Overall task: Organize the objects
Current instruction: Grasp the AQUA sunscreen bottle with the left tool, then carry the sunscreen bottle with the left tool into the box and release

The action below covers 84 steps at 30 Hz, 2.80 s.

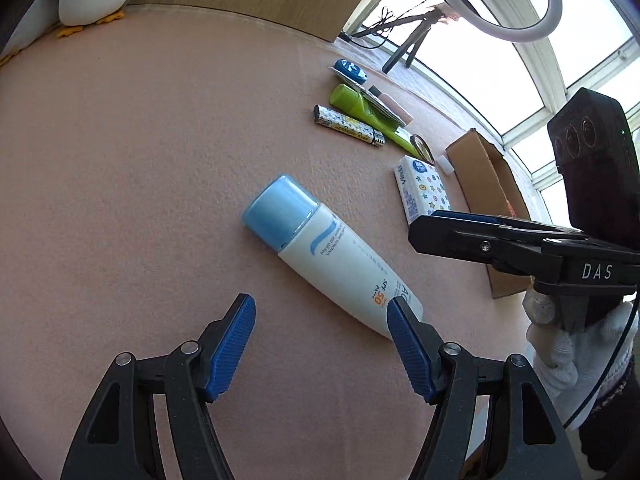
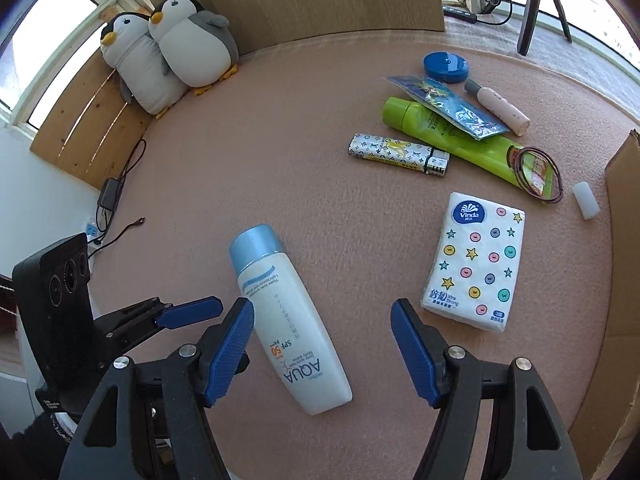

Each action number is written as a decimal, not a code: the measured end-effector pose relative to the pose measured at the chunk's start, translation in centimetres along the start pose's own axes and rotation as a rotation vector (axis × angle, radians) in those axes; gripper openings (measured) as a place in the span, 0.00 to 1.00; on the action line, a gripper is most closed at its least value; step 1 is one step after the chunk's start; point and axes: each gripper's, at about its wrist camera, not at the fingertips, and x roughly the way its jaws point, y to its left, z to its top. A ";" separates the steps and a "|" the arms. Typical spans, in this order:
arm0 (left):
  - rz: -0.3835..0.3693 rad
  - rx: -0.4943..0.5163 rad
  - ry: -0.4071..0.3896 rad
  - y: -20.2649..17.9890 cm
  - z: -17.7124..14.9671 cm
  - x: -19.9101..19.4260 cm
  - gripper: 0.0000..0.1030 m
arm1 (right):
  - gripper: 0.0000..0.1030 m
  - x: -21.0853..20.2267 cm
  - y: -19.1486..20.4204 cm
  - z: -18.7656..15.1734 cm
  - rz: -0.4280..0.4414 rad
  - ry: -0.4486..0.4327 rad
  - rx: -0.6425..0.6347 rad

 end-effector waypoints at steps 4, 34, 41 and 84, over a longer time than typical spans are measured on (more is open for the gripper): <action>-0.012 0.006 0.009 -0.8 -0.3 0.6 0.70 | 0.66 2.4 0.8 0.6 0.030 0.063 -0.028; -0.049 0.126 0.042 -7.6 0.9 1.8 0.49 | 0.43 -0.6 -2.3 -3.3 0.114 -0.017 0.124; -0.106 0.201 0.029 -12.9 2.4 2.0 0.49 | 0.43 -5.5 -4.3 -4.1 0.075 -0.116 0.169; -0.081 0.376 0.023 -25.2 5.3 6.8 0.72 | 0.56 -17.2 -15.7 -7.3 -0.140 -0.329 0.341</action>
